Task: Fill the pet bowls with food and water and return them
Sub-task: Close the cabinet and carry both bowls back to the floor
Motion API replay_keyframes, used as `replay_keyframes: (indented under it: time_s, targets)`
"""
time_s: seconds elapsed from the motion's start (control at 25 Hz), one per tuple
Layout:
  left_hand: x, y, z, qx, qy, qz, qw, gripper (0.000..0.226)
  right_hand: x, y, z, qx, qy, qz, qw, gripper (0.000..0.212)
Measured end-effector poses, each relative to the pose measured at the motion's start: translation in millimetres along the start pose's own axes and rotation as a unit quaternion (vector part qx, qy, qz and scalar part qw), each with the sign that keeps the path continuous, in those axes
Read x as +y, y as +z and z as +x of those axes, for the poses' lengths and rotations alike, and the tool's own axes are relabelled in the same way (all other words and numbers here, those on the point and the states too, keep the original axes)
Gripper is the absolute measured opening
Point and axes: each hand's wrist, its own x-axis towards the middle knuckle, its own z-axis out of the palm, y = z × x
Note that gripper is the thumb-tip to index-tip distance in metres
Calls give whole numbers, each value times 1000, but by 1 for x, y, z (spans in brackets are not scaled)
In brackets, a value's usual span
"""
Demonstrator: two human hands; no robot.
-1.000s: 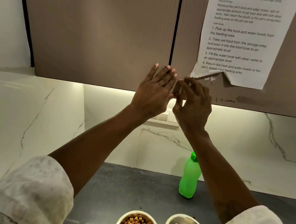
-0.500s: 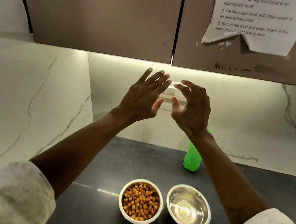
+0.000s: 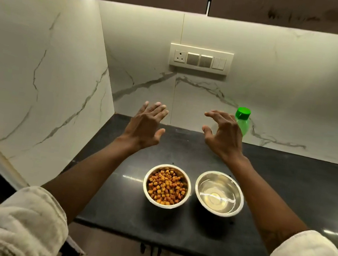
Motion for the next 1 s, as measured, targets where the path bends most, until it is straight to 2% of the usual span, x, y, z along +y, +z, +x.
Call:
replay_keyframes:
  time_s: [0.08, 0.16, 0.28, 0.44, 0.48, 0.6, 0.68, 0.76, 0.92, 1.0]
  targets:
    - [-1, 18, -22, -54, -57, -25, 997, 70, 18, 5, -19, -31, 29, -1, 999, 41]
    - [1, 35, -47, -102, -152, -70, 981, 73, 37, 8, -38, -51, 69, -6, 996, 40]
    - [6, 64, -82, -188, -274, -109, 937, 76, 69, 8, -64, -85, 153, -22, 984, 41]
    - [10, 95, -114, -283, -363, -156, 874, 80, 106, 14, -100, -146, 229, -47, 961, 42]
    - [14, 99, -118, -286, -389, -189, 855, 73, 113, 16, -107, -158, 242, -57, 956, 43]
    - [33, 107, -126, -265, -473, -291, 788, 33, 134, 23, -123, -209, 287, -71, 932, 49]
    - [43, 113, -131, -227, -538, -355, 730, 25, 147, 29, -131, -240, 326, -49, 913, 46]
    - [54, 119, -135, -186, -568, -425, 679, 28, 156, 36, -140, -264, 359, -27, 895, 35]
    - [72, 114, -142, -132, -568, -477, 657, 33, 157, 38, -146, -321, 379, 9, 868, 19]
    - [76, 109, -151, -111, -582, -478, 648, 32, 157, 40, -148, -324, 381, 13, 866, 21]
